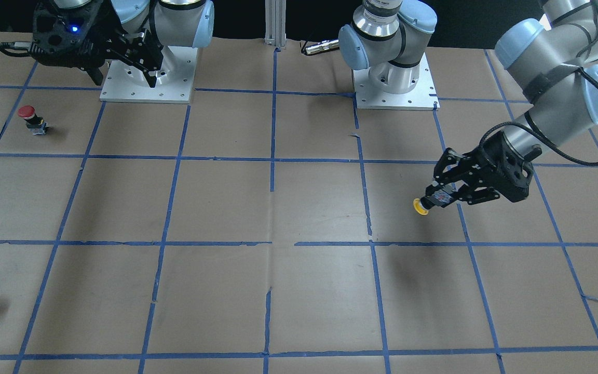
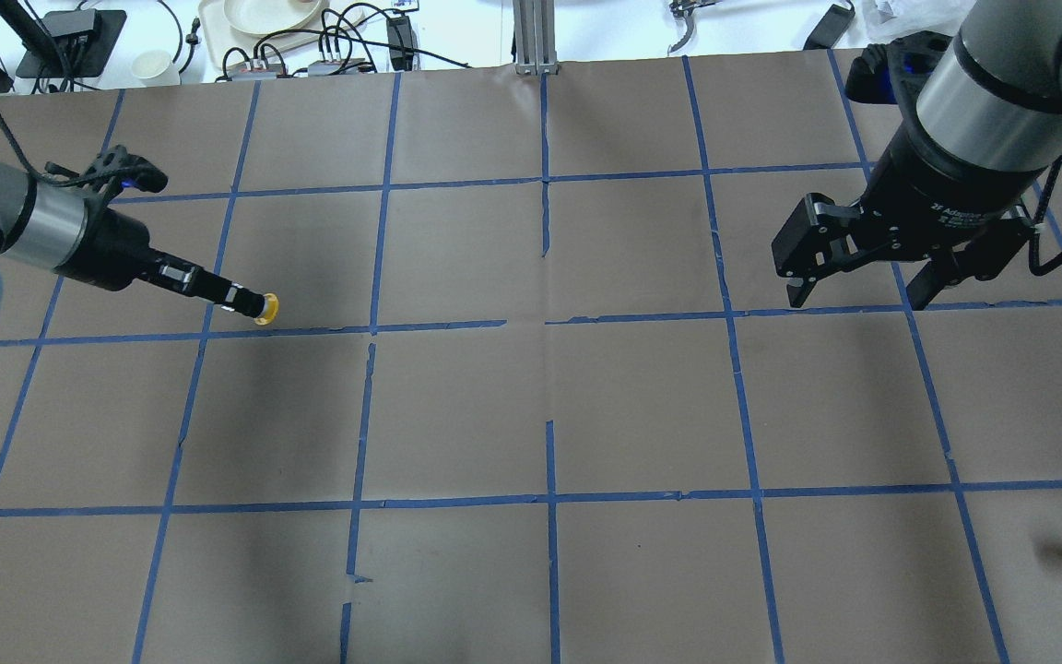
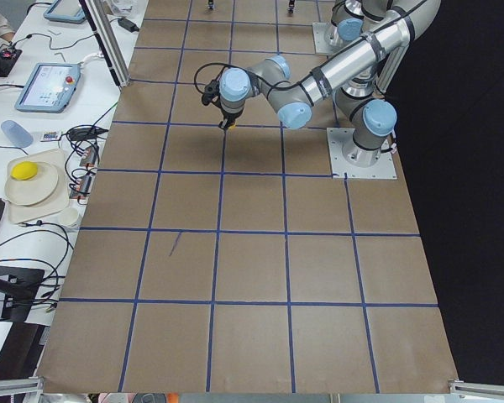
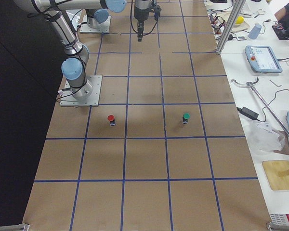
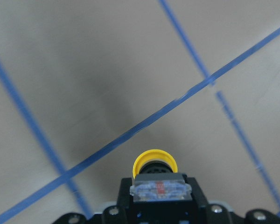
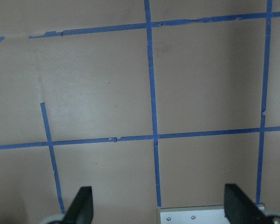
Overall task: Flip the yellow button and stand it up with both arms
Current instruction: 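Lift the yellow button with the left gripper and carry it toward the table center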
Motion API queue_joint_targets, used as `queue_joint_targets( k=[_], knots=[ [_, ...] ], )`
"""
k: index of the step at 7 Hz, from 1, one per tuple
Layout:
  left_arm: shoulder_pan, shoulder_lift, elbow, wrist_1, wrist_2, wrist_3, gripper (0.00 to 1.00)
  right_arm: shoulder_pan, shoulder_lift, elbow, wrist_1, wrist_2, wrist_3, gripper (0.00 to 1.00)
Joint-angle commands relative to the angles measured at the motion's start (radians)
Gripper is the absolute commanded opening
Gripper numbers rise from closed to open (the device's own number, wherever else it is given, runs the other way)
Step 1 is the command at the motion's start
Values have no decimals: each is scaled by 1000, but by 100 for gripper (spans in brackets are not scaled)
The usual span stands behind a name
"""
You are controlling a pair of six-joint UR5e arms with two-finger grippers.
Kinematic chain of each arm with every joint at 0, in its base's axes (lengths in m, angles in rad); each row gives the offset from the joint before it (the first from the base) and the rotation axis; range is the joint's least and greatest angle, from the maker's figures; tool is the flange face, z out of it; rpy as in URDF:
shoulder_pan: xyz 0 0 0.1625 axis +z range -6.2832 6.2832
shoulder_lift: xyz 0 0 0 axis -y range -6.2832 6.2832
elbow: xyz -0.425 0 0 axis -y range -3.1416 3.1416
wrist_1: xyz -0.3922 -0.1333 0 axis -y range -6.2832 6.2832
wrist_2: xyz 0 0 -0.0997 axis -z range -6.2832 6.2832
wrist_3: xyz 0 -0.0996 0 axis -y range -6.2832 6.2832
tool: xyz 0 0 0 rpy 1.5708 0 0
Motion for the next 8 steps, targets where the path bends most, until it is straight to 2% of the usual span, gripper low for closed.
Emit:
queue_joint_targets(
  k=[1,3,4,6,7,8],
  knots=[
    [-95,87,-1,-109,-234,-240,10,-26,2,-6,-1,149,151,100],
    [-178,121,-5,-107,-490,-482,10,-128,2,-9,5,387,255,100],
    [-222,138,-5,-102,-612,-573,9,-170,2,-8,11,464,257,100],
    [-285,159,-12,-102,-795,-672,8,-184,16,1,8,524,326,100],
    [-329,159,-13,-102,-875,-709,7,-184,24,-6,7,633,410,100],
    [-357,152,-13,-100,-944,-709,5,-184,22,-9,5,703,512,100]
  ],
)
